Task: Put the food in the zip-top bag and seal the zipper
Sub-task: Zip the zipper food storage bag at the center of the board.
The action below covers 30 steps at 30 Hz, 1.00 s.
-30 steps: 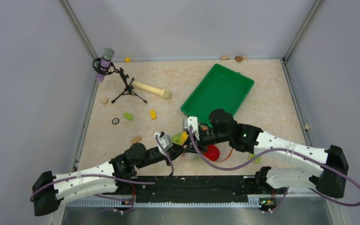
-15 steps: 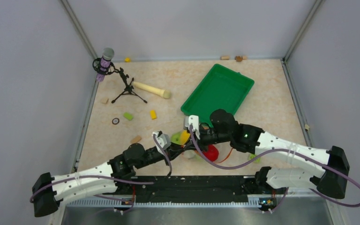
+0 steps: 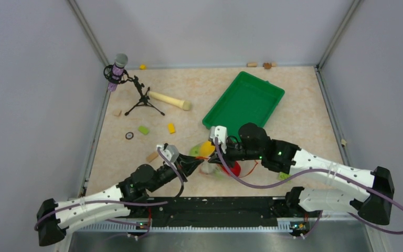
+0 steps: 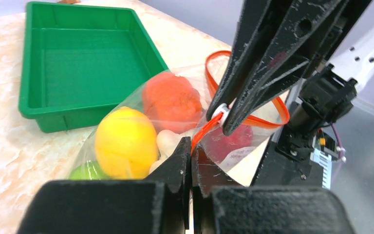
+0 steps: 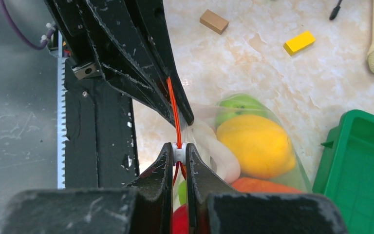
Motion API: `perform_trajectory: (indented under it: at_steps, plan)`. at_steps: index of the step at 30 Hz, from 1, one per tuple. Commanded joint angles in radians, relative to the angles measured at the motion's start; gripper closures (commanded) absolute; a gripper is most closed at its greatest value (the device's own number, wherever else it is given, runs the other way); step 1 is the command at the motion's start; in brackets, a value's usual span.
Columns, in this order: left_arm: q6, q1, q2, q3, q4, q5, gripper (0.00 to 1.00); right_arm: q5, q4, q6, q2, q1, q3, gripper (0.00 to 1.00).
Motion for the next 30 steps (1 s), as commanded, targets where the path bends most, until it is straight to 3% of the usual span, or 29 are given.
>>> perform_trajectory:
  at_steps: [1,15,30]
  plan:
    - [-0.081,0.003,-0.038,-0.009,0.037,-0.222,1.0,0.087,-0.034,0.043,-0.045,0.006,0.003,1.0]
    - [-0.185,0.004,-0.148,-0.016,-0.079,-0.432,1.0,0.188,-0.016,0.143,-0.125,0.008,-0.058,1.0]
    - [-0.225,0.004,-0.223,-0.031,-0.135,-0.527,1.0,0.214,0.023,0.23,-0.184,0.007,-0.128,1.0]
